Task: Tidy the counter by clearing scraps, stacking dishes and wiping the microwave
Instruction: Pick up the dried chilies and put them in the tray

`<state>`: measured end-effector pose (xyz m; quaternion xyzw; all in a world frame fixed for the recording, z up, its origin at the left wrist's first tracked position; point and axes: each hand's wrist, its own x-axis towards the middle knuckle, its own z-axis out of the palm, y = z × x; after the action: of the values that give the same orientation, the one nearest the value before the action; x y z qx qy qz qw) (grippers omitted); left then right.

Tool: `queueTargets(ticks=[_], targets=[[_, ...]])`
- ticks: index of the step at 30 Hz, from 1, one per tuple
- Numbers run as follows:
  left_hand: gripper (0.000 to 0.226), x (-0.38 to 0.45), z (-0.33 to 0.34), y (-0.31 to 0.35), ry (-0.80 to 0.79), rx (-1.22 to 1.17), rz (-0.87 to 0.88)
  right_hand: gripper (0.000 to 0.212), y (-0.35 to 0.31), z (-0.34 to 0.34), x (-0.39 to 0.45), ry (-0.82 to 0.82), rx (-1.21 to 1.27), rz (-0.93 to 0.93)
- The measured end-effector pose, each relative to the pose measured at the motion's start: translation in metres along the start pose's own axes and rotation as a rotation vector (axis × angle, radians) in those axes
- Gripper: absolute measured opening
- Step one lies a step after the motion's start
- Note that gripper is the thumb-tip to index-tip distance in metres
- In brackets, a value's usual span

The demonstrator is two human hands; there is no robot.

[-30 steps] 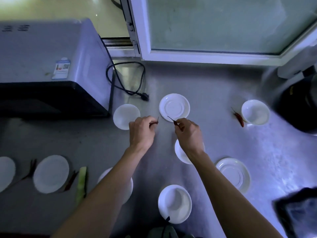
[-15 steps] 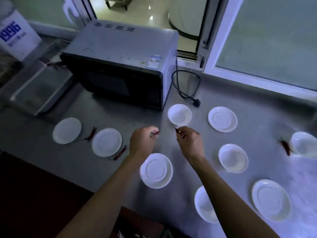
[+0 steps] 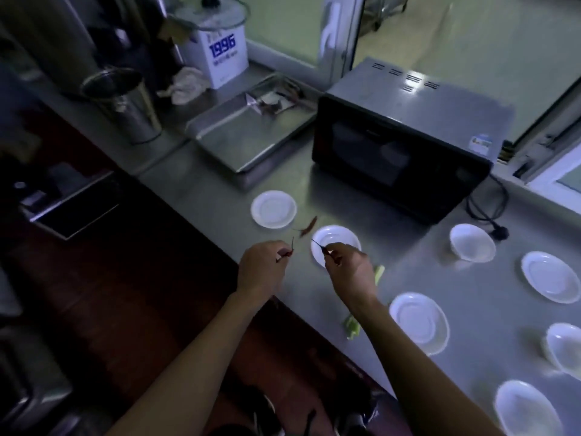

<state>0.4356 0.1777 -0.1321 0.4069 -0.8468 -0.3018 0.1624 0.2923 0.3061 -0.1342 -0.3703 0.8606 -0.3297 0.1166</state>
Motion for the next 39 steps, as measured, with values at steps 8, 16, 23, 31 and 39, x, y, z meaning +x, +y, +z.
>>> queueTargets(ticks=[8,16,23,31,39], targets=[[0.020,-0.013,-0.079,-0.076,0.155,-0.032,-0.049,0.012,-0.090,0.057,0.007,-0.066,-0.037,-0.161],[0.019,0.003,-0.114,-0.121,0.163,0.041,-0.078,0.012,-0.132,0.104,0.039,-0.099,-0.059,-0.259],[0.018,0.058,-0.135,-0.158,0.134,0.091,-0.110,0.015,-0.154,0.149,0.098,-0.139,0.001,-0.238],[0.019,0.149,-0.160,-0.167,0.081,0.113,-0.101,0.009,-0.167,0.165,0.187,-0.160,0.022,-0.172],[0.021,0.241,-0.159,-0.141,0.051,0.158,-0.033,0.012,-0.166,0.142,0.261,-0.063,0.067,-0.094]])
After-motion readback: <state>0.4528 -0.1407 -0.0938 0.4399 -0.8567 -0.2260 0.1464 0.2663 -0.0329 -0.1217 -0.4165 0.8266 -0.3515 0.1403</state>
